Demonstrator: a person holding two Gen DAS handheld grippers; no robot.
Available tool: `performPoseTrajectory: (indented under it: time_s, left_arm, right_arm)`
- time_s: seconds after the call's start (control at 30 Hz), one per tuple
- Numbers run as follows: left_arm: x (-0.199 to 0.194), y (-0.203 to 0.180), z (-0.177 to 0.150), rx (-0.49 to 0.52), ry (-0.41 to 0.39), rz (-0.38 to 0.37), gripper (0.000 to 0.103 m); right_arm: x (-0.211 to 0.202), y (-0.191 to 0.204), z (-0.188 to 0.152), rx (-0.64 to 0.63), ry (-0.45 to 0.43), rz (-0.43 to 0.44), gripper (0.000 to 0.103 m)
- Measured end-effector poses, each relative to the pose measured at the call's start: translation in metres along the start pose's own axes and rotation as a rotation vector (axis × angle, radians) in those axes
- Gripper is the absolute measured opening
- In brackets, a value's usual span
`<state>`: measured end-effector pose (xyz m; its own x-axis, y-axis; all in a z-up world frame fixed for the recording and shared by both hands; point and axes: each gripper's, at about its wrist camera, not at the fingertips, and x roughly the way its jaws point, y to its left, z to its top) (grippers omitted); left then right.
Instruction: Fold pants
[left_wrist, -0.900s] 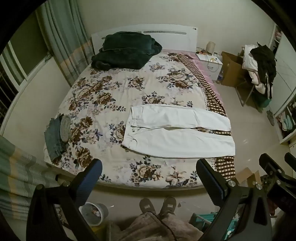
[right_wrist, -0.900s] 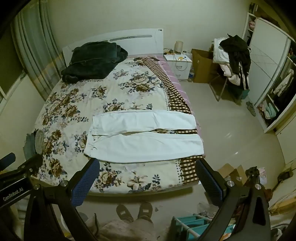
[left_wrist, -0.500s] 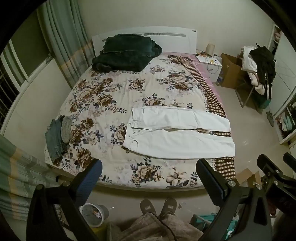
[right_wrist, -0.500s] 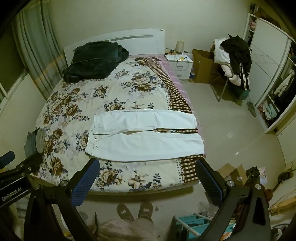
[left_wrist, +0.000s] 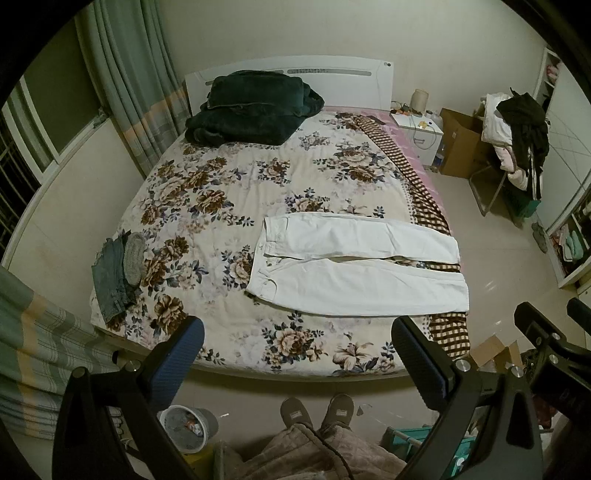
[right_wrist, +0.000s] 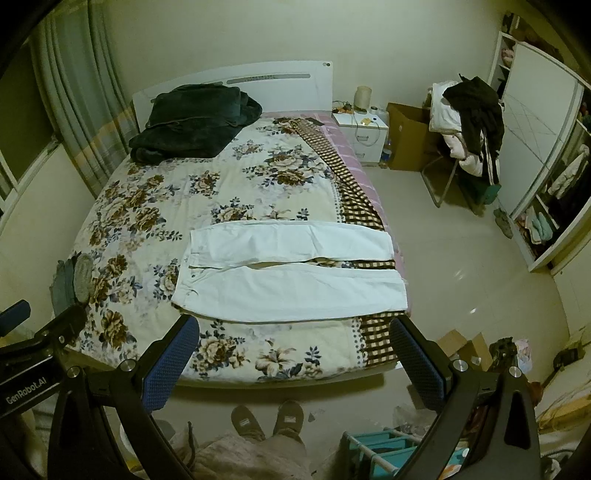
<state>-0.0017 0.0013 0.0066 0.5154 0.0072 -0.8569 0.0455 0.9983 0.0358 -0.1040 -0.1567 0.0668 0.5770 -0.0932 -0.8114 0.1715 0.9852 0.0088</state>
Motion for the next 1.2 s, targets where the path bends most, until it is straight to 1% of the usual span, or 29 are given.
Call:
performPoseTrajectory:
  time_s: [0.13, 0.5, 0.77, 1.0, 1.1, 1.13, 1.2]
  left_arm:
    - [0.000, 0.000, 0.000, 0.002, -0.002, 0.000, 0.103]
    - [-0.005, -0.003, 0.001, 0.002, -0.010, 0.001, 0.103]
    - [-0.008, 0.001, 0.008, 0.002, -0.010, 0.000, 0.103]
    - [-0.009, 0.001, 0.006, 0.003, -0.015, -0.002, 0.103]
    - [-0.009, 0.001, 0.009, 0.002, -0.017, -0.003, 0.103]
    - [-0.013, -0.002, 0.022, 0.002, -0.017, -0.001, 0.103]
    - [-0.014, -0.002, 0.023, 0.001, -0.016, -0.002, 0.103]
  right_arm:
    - [-0.011, 0.000, 0.001, -0.009, -0.005, 0.004, 0.103]
    - [-0.012, 0.001, -0.001, -0.010, -0.012, 0.004, 0.103]
    - [-0.016, 0.000, 0.006, -0.012, -0.017, 0.011, 0.103]
    - [-0.015, -0.001, 0.006, -0.013, -0.020, 0.012, 0.103]
    - [-0.016, 0.000, 0.006, -0.012, -0.021, 0.011, 0.103]
    - [-0.016, 0.000, 0.006, -0.013, -0.021, 0.012, 0.103]
    - [-0.016, 0.000, 0.005, -0.012, -0.023, 0.012, 0.103]
